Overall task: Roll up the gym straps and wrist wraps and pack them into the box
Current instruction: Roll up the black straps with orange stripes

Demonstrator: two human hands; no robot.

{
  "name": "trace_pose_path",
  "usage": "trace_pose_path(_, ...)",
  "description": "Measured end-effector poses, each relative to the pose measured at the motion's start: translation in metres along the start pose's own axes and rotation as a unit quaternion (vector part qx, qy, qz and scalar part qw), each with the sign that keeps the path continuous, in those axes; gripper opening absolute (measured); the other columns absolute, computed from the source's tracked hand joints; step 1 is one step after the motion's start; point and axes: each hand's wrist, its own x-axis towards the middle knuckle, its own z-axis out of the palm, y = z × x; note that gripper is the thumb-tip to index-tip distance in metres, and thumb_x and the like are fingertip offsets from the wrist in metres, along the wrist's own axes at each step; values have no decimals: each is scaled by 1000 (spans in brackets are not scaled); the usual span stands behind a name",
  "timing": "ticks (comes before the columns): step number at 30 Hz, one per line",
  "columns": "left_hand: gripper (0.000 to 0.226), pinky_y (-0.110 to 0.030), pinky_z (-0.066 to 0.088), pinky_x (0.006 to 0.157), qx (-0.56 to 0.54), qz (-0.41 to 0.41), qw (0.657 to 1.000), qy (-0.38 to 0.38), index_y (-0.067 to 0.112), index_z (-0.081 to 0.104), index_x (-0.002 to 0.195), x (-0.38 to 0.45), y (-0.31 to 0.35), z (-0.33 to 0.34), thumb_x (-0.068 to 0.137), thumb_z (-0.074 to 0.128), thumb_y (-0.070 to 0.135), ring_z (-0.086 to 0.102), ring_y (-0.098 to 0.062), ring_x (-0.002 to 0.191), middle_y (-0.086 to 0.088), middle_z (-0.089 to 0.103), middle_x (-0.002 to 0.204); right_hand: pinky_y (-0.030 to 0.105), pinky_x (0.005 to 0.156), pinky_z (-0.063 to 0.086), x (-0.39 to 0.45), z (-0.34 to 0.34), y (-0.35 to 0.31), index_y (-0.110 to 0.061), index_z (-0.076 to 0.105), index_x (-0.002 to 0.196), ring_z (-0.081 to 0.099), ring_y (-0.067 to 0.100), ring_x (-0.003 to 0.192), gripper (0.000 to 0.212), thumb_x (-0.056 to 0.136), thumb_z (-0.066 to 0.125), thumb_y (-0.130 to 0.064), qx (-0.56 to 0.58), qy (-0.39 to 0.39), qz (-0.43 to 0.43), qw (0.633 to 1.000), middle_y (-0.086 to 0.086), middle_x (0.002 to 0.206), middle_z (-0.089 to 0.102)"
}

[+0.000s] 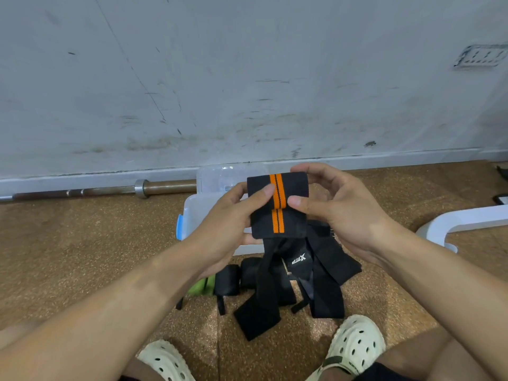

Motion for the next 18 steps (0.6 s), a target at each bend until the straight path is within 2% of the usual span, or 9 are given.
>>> trace_pose_path(5, 33, -52, 60, 91, 12, 23, 1000, 16, 19, 59, 131, -1, 0, 0, 98, 64, 21, 73, -28, 106, -7, 75, 116, 36, 83, 62, 0, -2, 2, -20, 70, 117, 76, 25, 100, 45, 81, 80, 4, -49, -11, -13, 999, 6, 120, 73)
trace_pose_path(8, 33, -49, 61, 90, 19, 37, 999, 17, 14, 59, 127, 0, 1, -3, 96, 67, 12, 73, -34, 105, -13, 74, 116, 27, 87, 58, 1, -2, -1, -21, 68, 124, 75, 17, 105, 42, 83, 79, -18, -57, -37, 24, 997, 0, 117, 76)
trace_pose_path(11, 33, -51, 60, 92, 31, 45, 998, 14, 15, 60, 124, -1, 0, -4, 93, 70, 8, 72, -37, 105, -16, 71, 120, 34, 98, 56, 1, 0, -2, -19, 68, 126, 75, 22, 107, 40, 89, 70, -35, -46, -77, 75, 993, 4, 116, 77)
trace_pose_path(13, 34, -52, 59, 93, 30, 43, 999, 13, 16, 61, 123, 0, -1, -5, 92, 71, 8, 72, -37, 105, -16, 71, 120, 38, 100, 55, 0, 0, -2, -18, 69, 125, 75, 25, 107, 40, 90, 69, -36, -43, -88, 85, 992, 8, 115, 77)
trace_pose_path(16, 38, -51, 59, 93, 24, 44, 999, 8, 15, 63, 122, 0, -2, -6, 87, 75, 5, 73, -35, 106, -16, 69, 123, 31, 91, 58, 0, -1, -2, -16, 69, 121, 76, 21, 99, 41, 82, 74, -29, -31, -78, 66, 994, 5, 106, 78)
trace_pose_path(18, 46, -48, 58, 96, 23, 43, 999, 11, 14, 66, 121, 0, -2, -6, 78, 80, 7, 72, -30, 108, -14, 67, 124, 33, 92, 58, 0, -2, -3, -17, 70, 119, 76, 21, 100, 45, 76, 78, -26, -38, -68, 42, 996, 5, 108, 78)
